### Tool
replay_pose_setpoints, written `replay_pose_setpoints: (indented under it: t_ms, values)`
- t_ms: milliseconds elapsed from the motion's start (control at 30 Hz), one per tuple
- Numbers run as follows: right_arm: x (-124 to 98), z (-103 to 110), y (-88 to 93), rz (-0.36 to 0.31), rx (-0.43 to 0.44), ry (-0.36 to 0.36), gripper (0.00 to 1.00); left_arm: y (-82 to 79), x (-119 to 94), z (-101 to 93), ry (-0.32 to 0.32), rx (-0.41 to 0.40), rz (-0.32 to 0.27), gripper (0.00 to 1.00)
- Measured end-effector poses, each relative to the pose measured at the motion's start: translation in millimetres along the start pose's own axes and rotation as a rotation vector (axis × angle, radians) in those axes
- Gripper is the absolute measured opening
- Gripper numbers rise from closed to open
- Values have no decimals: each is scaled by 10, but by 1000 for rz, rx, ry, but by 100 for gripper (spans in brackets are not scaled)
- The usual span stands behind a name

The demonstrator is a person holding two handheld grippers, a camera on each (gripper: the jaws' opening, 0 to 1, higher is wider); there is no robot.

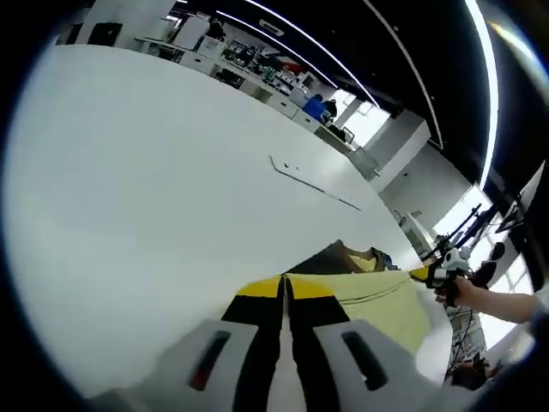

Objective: Fold the garment on the visible template until the final outline fits inside the template.

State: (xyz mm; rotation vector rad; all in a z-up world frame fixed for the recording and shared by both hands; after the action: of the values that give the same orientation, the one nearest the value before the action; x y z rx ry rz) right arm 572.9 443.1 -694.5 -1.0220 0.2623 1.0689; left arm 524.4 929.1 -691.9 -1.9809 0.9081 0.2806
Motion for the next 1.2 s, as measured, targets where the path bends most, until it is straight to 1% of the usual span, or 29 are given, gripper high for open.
replay_pose_setpoints:
  t_ms: [67, 100, 133, 167, 200, 233, 267, 300, 333, 367, 400, 433, 467, 533, 567, 600, 667, 733, 800, 867, 933, 967, 1000, 1067, 1100, 1133, 1167, 1200]
  values:
    - [-15, 18, -5, -3, -76, 11, 7, -26, -34, 4, 3, 26, -6, 0]
    - [-18, 29, -4, -1, -104, 10, 7, -38, -56, 7, -8, 61, -1, 1]
    - [-22, 45, -3, 11, -164, 12, 8, -47, -67, 8, -13, 96, 2, 2]
    - [-23, 54, -1, 17, -202, 20, 8, -52, -76, -11, -15, 156, 17, 4]
    - [-17, 66, -1, 22, -252, 29, 10, -48, -80, -28, -18, 199, 31, 4]
    - [-12, 78, 3, 28, -293, 27, 12, -43, -80, -59, -21, 276, 52, 4]
    - [-9, 90, 4, 36, -323, 30, 15, -34, -76, -83, -22, 326, 69, 5]
    - [-1, 97, -3, 42, -380, 45, 19, -14, -67, -108, -37, 417, 103, 7]
    - [2, 107, -6, 48, -425, 52, 21, -10, -58, -121, -49, 498, 121, 9]
    - [2, 112, -11, 65, -502, 75, 21, 6, -38, -149, -63, 587, 144, 10]
    - [7, 128, -15, 68, -550, 78, 21, 20, -22, -171, -64, 628, 152, 11]
    - [11, 139, -11, 82, -610, 81, 21, 31, -4, -189, -59, 653, 161, 12]
    - [14, 143, -8, 94, -638, 87, 21, 42, 18, -205, -72, 701, 181, 14]
    - [17, 149, -3, 118, -720, 96, 23, 33, 50, -219, -122, 812, 192, 19]
    - [17, 150, -3, 118, -733, 97, 23, 36, 68, -232, -131, 861, 199, 21]
    - [14, 143, -7, 124, -774, 113, 23, 50, 88, -252, -142, 921, 222, 20]
    - [11, 139, -9, 136, -845, 128, 23, 65, 130, -290, -156, 1034, 242, 21]
    - [15, 130, -9, 142, -890, 132, 23, 75, 168, -321, -175, 1106, 256, 22]
    - [23, 118, -1, 158, -933, 142, 23, 64, 195, -357, -186, 1149, 246, 22]
    - [32, 121, 1, 157, -951, 143, 23, 51, 215, -381, -182, 1147, 238, 21]
    - [36, 136, -19, 145, -994, 156, 22, 33, 247, -383, -177, 1158, 249, 20]
    - [48, 153, -21, 144, -1023, 146, 22, 37, 259, -384, -178, 1174, 257, 20]
    - [59, 158, -16, 152, -1033, 143, 22, 29, 263, -388, -179, 1213, 261, 20]
    - [89, 162, -11, 178, -1082, 146, 21, 41, 276, -387, -180, 1232, 278, 19]
    - [106, 177, -11, 180, -1116, 140, 21, 44, 283, -383, -171, 1229, 286, 19]
    - [115, 179, -9, 182, -1128, 143, 20, 48, 279, -387, -170, 1231, 294, 18]
    - [122, 181, -16, 186, -1146, 155, 20, 43, 283, -388, -176, 1267, 298, 17]
    - [133, 191, -19, 182, -1156, 155, 19, 41, 284, -390, -177, 1273, 297, 17]
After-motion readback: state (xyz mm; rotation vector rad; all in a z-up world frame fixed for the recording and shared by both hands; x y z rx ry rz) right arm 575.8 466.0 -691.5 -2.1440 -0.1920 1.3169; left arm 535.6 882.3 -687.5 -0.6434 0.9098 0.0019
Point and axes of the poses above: the point that each gripper's makers call its tool centre point, and the gripper's own axes: x roughly forward along the fingers, z roughly to its left, y roughly out of its underside, the point moved 9 cm from there along -x, roughly backward along the fingers, and after that the axes turned 6 degrees about z, right-handed, at the moved point
